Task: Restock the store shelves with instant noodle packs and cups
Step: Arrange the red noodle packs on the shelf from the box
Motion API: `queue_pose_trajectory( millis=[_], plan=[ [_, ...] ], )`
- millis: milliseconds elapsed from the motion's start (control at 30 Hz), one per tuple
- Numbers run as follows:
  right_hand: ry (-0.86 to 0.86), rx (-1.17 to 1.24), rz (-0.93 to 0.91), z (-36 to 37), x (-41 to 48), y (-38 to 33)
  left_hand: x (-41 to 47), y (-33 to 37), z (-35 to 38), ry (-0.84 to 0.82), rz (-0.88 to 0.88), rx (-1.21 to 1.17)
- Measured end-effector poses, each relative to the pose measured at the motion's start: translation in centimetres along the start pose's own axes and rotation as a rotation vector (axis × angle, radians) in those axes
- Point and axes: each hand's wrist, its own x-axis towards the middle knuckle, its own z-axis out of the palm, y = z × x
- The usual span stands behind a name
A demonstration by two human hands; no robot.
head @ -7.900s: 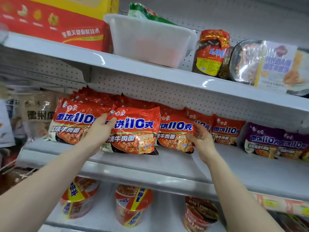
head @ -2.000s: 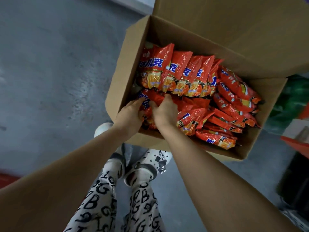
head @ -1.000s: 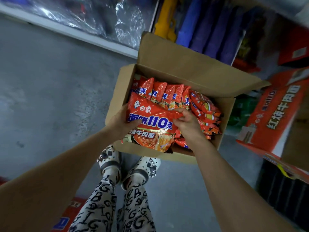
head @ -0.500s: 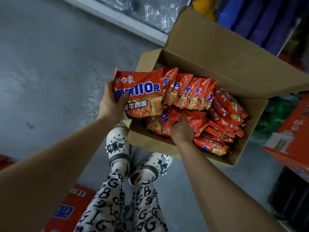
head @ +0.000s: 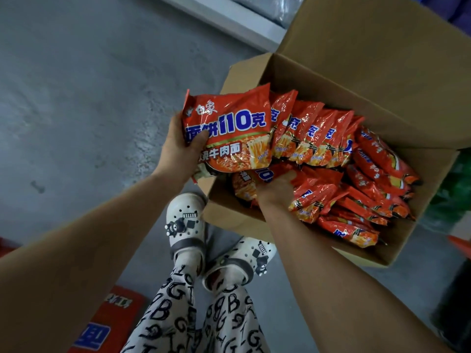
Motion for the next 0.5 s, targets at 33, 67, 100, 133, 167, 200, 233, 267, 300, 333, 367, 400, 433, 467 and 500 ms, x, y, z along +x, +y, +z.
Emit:
queue_pose_trajectory(
  millis=[33,67,100,133,167,200,233,267,300,333,367,400,433,467,500],
  plan=[
    [-0.005,0.032,-0.005,0.3,0.0,-0.1,0.0,0.0,0.0,-0.006,-0.002,-0.01],
    [-0.02,0.071,-0.005,0.4,0.0,-0.3,0.0,-0.1,-0.1,-0.007,-0.001,-0.014],
    [-0.039,0.11,0.013,0.5,0.0,-0.7,0.0,0.0,-0.1,-0.008,0.0,-0.008],
    [-0.055,0.141,0.042,0.4,-0.1,-1.1,0.0,0.2,-0.2,-0.011,-0.001,-0.001],
    [-0.066,0.166,0.076,0.2,-0.1,-1.4,-0.1,0.3,-0.4,-0.013,-0.005,0.007],
    [-0.072,0.188,0.103,-0.3,-0.3,-1.6,-0.3,0.6,-0.5,-0.016,-0.008,0.013],
    [-0.076,0.204,0.114,-0.9,-0.6,-1.7,-0.6,0.9,-0.7,-0.021,-0.008,0.022],
    [-0.076,0.211,0.106,-1.6,-1.0,-1.5,-0.9,1.2,-0.9,-0.024,-0.006,0.033],
    [-0.073,0.21,0.09,-2.6,-1.5,-1.4,-1.4,1.7,-1.0,-0.025,-0.003,0.04],
    [-0.068,0.207,0.075,-3.8,-2.2,-1.2,-1.9,2.4,-1.1,-0.028,-0.002,0.038],
    [-0.062,0.206,0.061,-5.0,-2.9,-1.1,-2.6,3.2,-1.1,-0.03,-0.004,0.032],
    [-0.058,0.212,0.047,-6.3,-3.7,-1.0,-3.2,3.9,-1.2,-0.029,-0.007,0.024],
    [-0.054,0.225,0.033,-7.7,-4.4,-1.0,-3.9,4.9,-1.1,-0.032,-0.009,0.013],
    [-0.047,0.237,0.016,-9.1,-5.3,-1.0,-4.7,5.8,-1.1,-0.037,-0.012,0.002],
    [-0.037,0.236,-0.001,-10.6,-6.1,-1.1,-5.5,6.8,-1.1,-0.043,-0.016,-0.006]
  ],
)
